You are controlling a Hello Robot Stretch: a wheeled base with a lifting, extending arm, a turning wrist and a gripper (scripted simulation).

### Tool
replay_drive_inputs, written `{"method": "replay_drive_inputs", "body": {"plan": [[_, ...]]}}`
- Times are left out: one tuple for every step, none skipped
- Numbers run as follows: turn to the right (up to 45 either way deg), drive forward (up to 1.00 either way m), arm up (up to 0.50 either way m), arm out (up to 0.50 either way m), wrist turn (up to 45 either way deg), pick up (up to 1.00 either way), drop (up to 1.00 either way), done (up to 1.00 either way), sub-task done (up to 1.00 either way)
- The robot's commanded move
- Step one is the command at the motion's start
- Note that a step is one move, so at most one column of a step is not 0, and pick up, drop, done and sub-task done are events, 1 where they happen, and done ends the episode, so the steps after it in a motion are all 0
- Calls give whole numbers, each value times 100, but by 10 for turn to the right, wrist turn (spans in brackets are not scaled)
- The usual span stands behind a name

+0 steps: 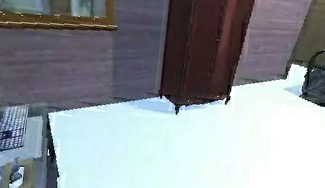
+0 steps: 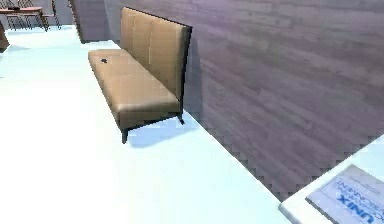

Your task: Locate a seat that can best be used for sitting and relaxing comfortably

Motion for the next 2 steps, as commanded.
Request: {"method": "replay_drive_inputs", "body": {"plan": [[150,0,0,0,0,0,0,0,0],[0,25,0,0,0,0,0,0,0]]}}
